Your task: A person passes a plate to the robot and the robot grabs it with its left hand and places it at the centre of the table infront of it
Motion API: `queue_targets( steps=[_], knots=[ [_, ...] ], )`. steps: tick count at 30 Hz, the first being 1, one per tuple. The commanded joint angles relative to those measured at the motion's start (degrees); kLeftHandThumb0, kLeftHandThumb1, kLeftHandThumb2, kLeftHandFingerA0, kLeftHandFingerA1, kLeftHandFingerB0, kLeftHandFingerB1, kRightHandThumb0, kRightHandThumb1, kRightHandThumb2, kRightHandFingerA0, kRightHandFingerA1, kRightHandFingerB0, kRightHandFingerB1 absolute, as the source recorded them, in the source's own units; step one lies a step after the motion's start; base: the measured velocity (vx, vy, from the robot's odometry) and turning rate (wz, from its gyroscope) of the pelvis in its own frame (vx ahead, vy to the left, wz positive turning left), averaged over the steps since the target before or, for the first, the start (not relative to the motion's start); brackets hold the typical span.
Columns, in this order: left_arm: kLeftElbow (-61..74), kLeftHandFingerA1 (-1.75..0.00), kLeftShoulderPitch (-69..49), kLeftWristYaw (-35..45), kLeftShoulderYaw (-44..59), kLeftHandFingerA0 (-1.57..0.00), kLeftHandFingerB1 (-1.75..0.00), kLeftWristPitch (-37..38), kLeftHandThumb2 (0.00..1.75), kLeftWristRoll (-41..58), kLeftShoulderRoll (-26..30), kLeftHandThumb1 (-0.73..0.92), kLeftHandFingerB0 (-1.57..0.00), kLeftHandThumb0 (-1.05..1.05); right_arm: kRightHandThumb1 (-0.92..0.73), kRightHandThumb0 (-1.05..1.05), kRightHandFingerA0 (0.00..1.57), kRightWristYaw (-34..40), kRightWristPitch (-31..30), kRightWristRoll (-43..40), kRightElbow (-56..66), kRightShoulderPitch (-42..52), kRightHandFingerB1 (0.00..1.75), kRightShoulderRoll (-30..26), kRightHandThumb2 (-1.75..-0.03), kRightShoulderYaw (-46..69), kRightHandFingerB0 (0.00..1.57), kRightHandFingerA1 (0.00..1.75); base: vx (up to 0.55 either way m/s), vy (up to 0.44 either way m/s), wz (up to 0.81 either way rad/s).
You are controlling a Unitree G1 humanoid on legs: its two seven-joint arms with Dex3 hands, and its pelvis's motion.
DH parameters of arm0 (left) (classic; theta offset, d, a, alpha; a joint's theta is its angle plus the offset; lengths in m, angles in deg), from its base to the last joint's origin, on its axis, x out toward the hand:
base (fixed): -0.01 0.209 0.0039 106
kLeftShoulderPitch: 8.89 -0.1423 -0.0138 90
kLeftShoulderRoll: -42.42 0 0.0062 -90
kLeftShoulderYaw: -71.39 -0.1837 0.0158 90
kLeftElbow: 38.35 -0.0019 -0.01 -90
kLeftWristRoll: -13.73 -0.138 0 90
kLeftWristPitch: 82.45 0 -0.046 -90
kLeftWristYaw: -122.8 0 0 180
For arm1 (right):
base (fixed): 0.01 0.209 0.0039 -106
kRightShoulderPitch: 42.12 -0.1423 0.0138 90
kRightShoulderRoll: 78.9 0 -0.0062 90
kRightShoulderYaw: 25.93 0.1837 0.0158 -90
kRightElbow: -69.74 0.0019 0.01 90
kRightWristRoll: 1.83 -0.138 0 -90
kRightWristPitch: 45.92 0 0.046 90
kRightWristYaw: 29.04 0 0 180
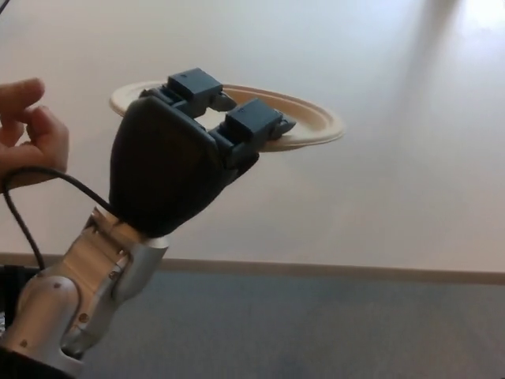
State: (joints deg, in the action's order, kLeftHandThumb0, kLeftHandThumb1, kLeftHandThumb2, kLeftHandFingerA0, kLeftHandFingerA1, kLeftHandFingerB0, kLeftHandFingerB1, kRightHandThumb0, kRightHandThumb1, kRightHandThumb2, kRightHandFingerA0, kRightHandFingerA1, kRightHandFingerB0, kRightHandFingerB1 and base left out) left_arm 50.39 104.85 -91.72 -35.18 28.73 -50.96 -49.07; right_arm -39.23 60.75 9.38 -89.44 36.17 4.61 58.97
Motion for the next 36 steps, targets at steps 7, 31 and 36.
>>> queue_targets(
  steps=[7, 31, 36],
  knots=[
    [-12.6, -0.63, 6.12, -8.47, -7.68, -0.94, -0.55, -2.91, 0.55, -3.37, -3.1, 0.49, -0.78, -0.18, -0.85, -0.88, 0.2, -0.73, 0.29, 0.21, 0.12, -0.34, 0.46, -0.72, -0.65, 0.09, 0.19, 0.58, 0.0, 0.0, 0.0],
    [-57.33, -0.78, 29.52, -13.06, -17.25, -0.92, -0.56, -8.79, 0.55, -0.25, -9.27, 0.5, -0.79, -0.2, -0.85, -0.86, 0.2, -0.42, 0.73, 0.38, 1.57, -1.04, 0.44, -0.24, -0.65, -0.49, 0.2, 0.56, 0.0, 0.0, 0.0],
    [-63.4, -0.9, 30.39, -12.63, -17.42, -0.91, -0.62, -8.82, 0.55, 1.83, -10.54, 0.51, -0.83, -0.19, -0.85, -0.88, 0.2, -0.8, 0.39, 0.49, 1.59, -1.37, 0.45, -0.23, -0.66, -0.87, 0.2, 0.57, 0.0, 0.0, 0.0]
  ],
)
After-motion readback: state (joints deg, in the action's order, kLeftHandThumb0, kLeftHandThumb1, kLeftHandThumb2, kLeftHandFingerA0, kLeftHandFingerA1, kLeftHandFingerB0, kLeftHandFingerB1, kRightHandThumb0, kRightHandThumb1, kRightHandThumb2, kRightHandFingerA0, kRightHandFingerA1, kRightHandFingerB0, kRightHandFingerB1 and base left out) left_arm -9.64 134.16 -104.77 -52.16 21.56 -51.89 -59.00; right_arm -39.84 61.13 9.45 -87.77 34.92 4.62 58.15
